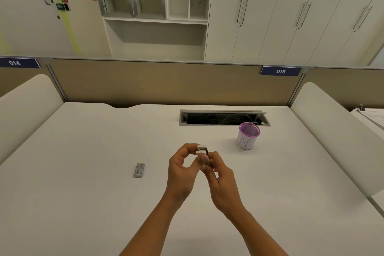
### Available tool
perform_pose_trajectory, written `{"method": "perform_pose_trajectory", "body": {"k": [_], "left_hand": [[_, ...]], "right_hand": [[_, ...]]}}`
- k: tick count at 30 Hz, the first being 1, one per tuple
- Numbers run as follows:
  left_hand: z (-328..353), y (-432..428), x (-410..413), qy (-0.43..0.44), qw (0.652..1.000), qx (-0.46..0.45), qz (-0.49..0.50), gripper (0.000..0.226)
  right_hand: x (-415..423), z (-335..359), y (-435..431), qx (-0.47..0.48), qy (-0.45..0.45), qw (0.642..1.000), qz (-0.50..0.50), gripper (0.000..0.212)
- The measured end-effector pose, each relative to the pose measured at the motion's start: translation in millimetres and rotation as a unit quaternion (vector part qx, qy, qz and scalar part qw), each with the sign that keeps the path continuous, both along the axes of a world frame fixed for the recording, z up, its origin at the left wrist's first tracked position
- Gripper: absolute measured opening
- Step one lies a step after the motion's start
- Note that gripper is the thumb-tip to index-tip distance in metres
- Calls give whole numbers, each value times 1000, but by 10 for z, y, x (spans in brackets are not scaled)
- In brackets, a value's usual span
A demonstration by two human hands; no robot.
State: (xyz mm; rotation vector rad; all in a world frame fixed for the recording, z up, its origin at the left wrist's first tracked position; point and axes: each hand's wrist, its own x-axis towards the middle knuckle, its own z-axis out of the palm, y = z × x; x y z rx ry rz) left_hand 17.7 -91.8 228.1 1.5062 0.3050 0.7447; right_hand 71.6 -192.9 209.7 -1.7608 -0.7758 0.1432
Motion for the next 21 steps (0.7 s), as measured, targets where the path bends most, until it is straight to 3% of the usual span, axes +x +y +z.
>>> {"method": "perform_pose_trajectory", "body": {"k": [10,15,21], "left_hand": [[14,27,37,2,1000,10,20,21],[23,36,69,26,1000,-2,13,28],[4,6,73,22,999,1,45,21]], "right_hand": [[65,2,50,-1,-14,1000,6,19],[69,1,77,4,-3,1000,26,30],[89,-33,87,11,-14,1000,12,17]]}}
